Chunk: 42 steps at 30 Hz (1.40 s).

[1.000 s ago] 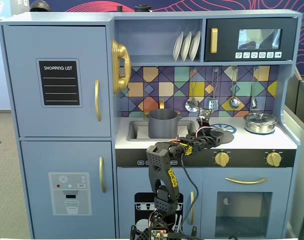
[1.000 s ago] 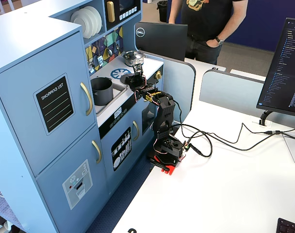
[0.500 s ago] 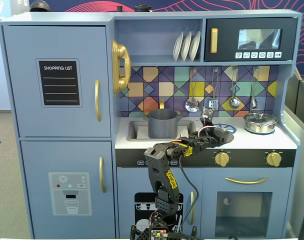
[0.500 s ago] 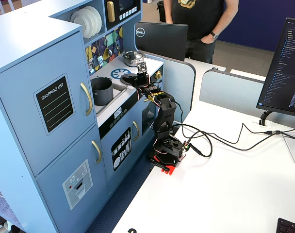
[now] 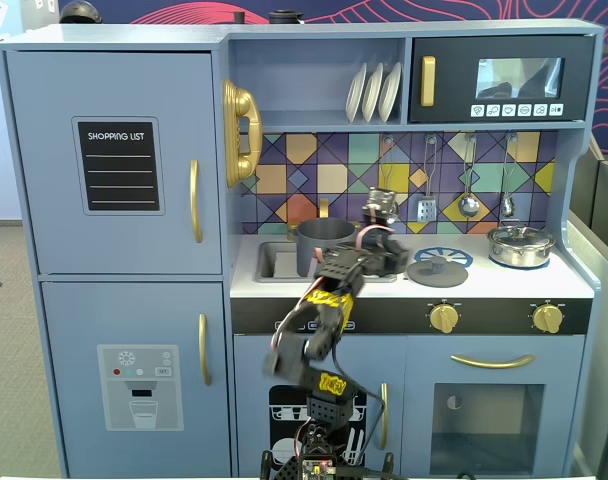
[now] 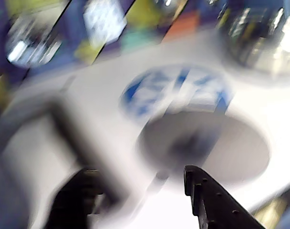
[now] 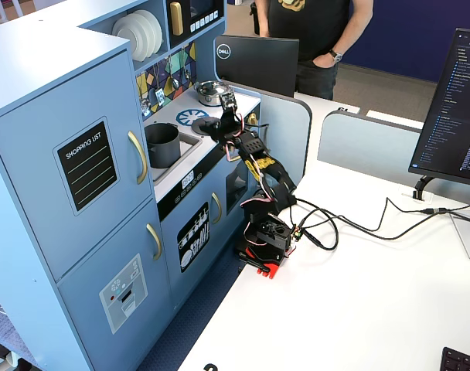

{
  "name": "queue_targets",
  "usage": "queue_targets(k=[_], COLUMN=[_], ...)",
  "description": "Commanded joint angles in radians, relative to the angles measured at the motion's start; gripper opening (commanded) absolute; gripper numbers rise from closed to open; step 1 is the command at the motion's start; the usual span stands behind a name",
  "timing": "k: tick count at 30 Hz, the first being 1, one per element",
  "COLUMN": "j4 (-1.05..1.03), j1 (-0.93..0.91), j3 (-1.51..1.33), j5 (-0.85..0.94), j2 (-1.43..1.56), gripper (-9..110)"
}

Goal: Take off the lid from the gray recipient and place it on the counter

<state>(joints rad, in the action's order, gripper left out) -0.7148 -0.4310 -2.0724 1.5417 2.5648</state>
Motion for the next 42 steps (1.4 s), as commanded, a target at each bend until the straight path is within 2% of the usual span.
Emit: queue_targets(k=[1,5,12,16,24,30,42], j4=[-0.588,-0.66,-0.405,-0.413,-0.607,-0.804,-0.815], j1=[0.137,0.276,0.454,0.502,0.465,0.413,0.344], j3=[0.048,-0.164,-0.672,-0.833,-0.928,-0.93,-0.93], j5=[0.012,0.012,-0.081,-0.17,-0.156,-0.005,-0.029], j2=[0.153,0.233,0.436,0.488,0.575,0.614,0.614], gripper=[0,0,0,0,0,2,3])
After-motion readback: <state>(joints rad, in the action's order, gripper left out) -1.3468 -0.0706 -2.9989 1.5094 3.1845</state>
